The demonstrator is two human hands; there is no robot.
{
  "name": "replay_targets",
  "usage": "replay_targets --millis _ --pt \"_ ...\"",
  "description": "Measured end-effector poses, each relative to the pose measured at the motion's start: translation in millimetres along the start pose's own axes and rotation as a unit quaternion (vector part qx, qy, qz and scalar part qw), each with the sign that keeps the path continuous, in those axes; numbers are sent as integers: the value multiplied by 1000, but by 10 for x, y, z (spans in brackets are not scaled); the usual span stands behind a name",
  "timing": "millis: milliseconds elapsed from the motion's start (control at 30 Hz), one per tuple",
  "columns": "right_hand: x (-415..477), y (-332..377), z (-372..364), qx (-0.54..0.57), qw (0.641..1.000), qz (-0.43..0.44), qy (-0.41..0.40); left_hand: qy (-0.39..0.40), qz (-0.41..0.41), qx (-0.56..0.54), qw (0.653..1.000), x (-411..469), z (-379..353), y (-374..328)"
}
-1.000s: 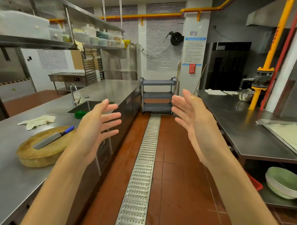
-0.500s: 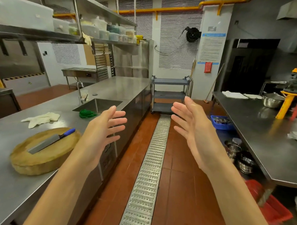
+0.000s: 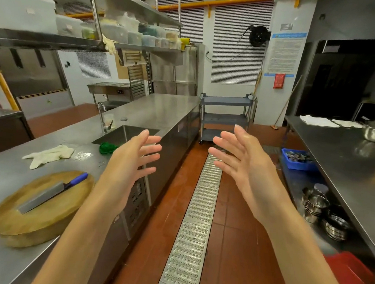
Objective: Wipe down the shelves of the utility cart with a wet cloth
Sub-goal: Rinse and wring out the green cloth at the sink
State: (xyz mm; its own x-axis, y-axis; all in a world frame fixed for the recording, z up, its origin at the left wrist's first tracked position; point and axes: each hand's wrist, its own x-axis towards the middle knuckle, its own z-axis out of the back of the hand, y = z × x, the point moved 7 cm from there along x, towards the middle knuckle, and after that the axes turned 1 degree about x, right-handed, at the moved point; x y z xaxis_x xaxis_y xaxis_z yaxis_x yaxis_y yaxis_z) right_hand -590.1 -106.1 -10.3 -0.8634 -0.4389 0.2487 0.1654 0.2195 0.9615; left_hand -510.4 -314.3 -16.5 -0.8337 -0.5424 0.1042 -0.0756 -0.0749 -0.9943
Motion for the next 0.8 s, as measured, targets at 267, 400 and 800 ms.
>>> replay_targets --millis 267,400,800 --pt "856 -554 -379 -10 999 -6 36 -24 12 -12 1000 875 276 378" --pt "1427 -847 -707 -18 998 -25 58 -38 11 4 999 1517 599 507" --pt "2989 -1394 -1451 -7 999 -22 49 -16 38 -68 997 3248 1130 801"
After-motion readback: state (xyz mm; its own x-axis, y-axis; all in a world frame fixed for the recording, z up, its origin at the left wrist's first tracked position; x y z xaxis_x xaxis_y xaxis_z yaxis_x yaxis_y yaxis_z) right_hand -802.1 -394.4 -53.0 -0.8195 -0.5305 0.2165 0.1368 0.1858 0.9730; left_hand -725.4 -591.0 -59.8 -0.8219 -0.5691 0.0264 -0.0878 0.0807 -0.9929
